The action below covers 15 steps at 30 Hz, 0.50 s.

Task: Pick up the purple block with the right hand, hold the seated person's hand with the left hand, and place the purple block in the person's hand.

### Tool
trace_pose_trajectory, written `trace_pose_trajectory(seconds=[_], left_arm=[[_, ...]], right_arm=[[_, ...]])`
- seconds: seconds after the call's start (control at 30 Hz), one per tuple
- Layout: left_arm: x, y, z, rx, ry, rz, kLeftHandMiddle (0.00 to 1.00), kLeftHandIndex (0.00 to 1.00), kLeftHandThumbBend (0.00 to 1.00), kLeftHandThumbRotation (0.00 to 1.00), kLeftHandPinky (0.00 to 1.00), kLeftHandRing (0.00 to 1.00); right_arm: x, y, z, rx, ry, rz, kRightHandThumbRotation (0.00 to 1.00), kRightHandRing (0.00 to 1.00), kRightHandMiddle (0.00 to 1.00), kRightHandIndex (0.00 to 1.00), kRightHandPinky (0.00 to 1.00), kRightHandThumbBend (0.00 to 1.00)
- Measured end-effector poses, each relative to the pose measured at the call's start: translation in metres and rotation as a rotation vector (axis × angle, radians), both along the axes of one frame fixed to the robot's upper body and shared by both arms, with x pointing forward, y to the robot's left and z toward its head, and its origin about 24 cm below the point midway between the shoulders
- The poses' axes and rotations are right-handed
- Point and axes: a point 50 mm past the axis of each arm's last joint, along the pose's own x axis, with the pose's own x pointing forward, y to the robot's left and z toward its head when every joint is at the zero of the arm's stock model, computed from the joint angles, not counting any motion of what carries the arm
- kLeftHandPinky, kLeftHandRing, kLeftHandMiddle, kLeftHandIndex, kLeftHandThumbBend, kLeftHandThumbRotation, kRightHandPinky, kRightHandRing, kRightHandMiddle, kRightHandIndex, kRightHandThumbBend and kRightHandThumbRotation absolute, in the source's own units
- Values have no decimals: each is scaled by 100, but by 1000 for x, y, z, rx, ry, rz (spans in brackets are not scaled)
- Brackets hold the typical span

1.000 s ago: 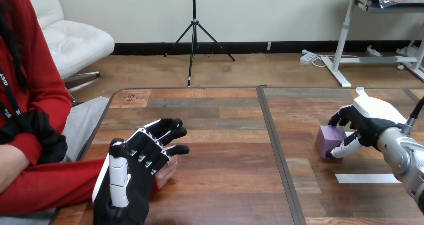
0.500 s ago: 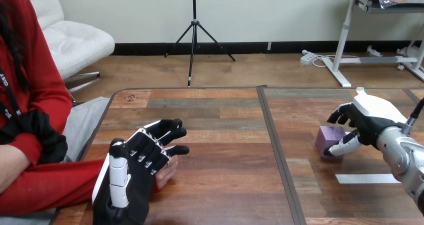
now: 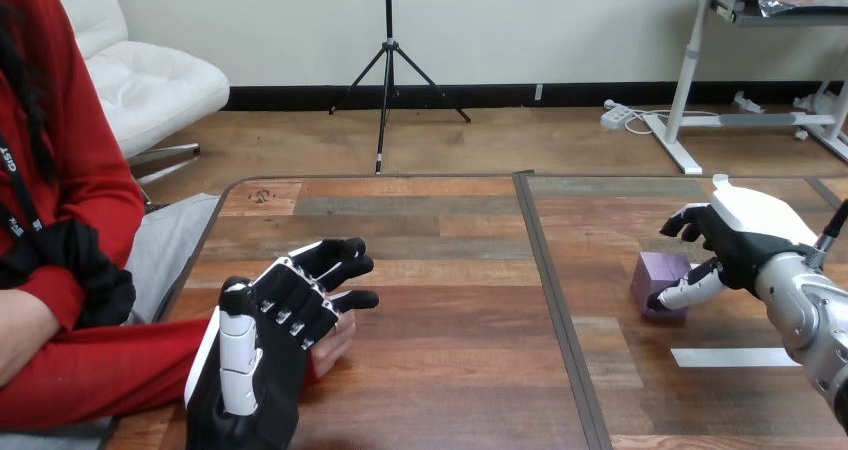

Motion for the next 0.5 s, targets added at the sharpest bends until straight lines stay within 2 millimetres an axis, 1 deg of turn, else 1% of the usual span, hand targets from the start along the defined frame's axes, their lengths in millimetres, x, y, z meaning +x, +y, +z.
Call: trace_pose_trajectory(seconds=[0.33,0.5], left_arm=[[0,0,0,0,0,0,76,65,76,94,66,77],[0,0,0,0,0,0,76,64,77,93,66,77]], right_arm=[[-1,-1,-2,-1,40,-7,24,81,84,81,68,88],[-1,-1,-3,0,62,-9,22,82,85,82,70,90]])
